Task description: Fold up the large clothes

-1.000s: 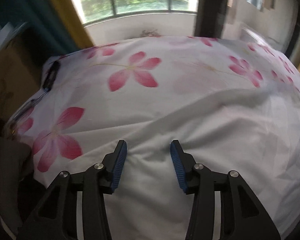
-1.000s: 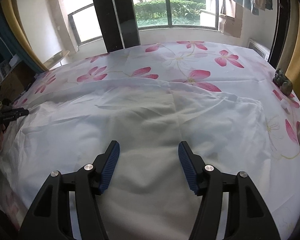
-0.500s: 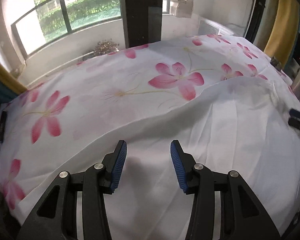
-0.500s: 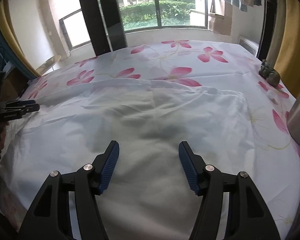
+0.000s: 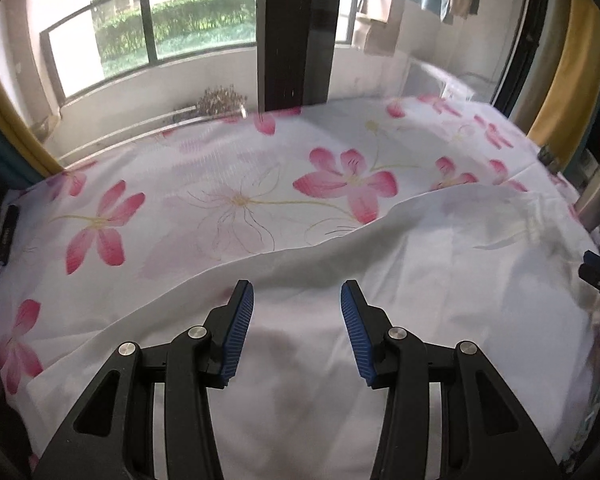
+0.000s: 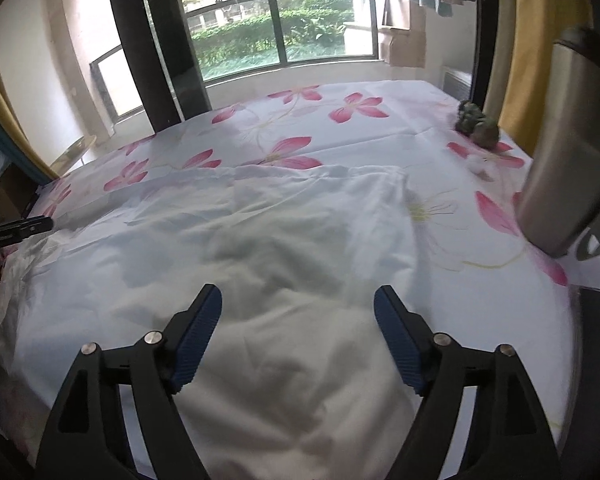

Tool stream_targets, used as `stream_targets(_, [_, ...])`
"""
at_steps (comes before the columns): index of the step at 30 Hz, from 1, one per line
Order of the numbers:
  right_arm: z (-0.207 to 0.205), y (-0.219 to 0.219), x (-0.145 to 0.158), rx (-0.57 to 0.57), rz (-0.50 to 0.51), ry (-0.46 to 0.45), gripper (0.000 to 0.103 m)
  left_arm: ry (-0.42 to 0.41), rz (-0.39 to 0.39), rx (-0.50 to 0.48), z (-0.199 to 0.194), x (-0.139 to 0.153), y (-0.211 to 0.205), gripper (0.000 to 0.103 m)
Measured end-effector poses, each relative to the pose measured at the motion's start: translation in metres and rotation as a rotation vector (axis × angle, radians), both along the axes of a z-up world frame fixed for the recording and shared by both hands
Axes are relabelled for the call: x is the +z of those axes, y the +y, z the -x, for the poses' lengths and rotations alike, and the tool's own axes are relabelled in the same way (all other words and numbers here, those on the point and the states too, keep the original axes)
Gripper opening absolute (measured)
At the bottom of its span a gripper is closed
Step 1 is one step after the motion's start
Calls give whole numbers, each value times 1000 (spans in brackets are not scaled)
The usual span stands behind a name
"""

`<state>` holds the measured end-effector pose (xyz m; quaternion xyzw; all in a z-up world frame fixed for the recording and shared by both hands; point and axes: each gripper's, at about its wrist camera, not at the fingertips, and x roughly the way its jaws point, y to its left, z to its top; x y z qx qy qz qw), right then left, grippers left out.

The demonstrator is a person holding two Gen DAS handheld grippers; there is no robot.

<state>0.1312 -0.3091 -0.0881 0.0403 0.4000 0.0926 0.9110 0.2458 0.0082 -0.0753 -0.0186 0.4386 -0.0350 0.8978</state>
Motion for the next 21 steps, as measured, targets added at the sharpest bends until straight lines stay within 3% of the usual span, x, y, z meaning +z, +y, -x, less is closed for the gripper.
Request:
stream_targets(8, [29,-4,15,-22,18,-24,81,-61,36,25,55,15,2,48])
stream_targets(21, [86,-1,8,-23,37,9,82,-53,81,17,129,-3,0,48])
